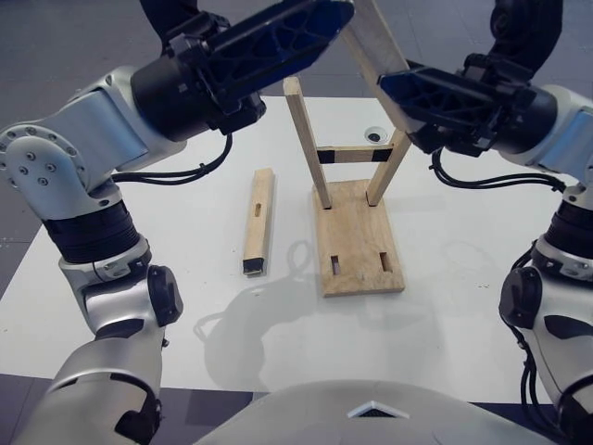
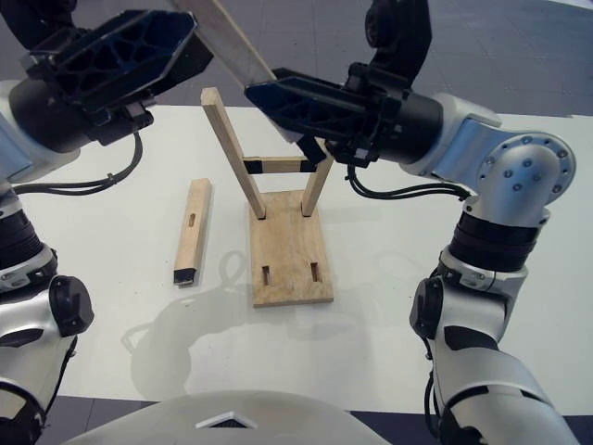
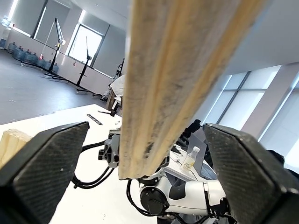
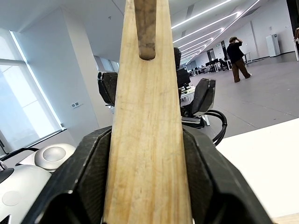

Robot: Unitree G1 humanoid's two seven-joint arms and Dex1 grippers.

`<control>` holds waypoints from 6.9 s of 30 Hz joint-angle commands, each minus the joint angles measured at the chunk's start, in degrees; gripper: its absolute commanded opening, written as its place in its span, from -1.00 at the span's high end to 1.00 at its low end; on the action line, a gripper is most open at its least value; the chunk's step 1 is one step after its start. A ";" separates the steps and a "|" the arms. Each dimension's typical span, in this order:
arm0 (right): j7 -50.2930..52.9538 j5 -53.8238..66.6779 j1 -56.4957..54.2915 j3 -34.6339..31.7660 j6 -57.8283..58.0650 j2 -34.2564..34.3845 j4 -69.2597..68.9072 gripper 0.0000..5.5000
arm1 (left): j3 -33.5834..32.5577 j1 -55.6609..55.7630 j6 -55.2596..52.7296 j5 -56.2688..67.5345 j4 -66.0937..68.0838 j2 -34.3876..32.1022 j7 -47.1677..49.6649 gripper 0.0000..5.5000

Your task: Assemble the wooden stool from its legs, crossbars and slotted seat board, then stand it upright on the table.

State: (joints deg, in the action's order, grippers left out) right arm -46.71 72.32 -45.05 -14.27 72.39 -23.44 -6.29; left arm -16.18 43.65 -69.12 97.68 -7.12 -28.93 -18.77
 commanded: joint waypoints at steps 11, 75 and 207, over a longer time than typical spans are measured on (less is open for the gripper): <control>4.68 4.89 2.23 1.38 -1.29 1.02 -3.90 0.25 | 4.59 -1.96 3.27 0.59 -3.14 -2.44 1.39 -0.65; -18.67 -40.50 23.22 27.27 -27.72 -31.68 -4.70 -0.85 | 15.58 -22.56 35.70 -49.88 -12.02 -7.04 -29.78 0.26; -6.48 -49.80 30.94 26.49 -22.79 -23.59 -13.57 -0.85 | 41.90 -41.76 68.02 -80.70 9.57 -9.56 -40.43 0.26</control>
State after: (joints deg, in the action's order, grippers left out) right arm -53.81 22.38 -13.84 12.88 49.01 -47.36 -19.29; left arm 21.04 7.16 6.47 25.21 -4.36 -36.26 -58.80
